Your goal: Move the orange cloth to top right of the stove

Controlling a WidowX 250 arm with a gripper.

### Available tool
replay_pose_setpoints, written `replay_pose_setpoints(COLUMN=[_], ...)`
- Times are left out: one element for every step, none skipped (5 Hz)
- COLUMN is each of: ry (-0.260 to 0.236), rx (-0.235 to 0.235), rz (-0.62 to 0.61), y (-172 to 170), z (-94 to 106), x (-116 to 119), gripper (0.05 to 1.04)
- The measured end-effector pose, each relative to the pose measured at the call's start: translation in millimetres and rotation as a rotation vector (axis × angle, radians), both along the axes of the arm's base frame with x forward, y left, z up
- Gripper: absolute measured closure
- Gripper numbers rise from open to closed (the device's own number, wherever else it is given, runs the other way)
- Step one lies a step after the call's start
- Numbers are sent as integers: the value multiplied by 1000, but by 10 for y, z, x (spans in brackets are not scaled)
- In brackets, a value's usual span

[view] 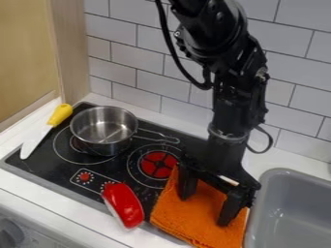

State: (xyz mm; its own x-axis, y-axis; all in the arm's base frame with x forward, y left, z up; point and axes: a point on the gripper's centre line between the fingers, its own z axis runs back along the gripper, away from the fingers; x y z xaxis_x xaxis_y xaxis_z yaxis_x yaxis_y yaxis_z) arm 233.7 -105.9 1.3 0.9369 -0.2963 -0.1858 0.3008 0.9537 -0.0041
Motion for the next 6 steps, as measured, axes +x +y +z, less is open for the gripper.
replay_pose_setpoints(ry=[-11,-26,-17,-18,-28,-35], rx=[-34,-6,17,6,4,15], rz=[5,0,-18,-12,4,-14], y=[-109,-38,34,159,329,354], z=[-6,-10,-8,1,-2,9], x=[166,211,273,331,454,624], gripper=[85,85,85,85,85,85])
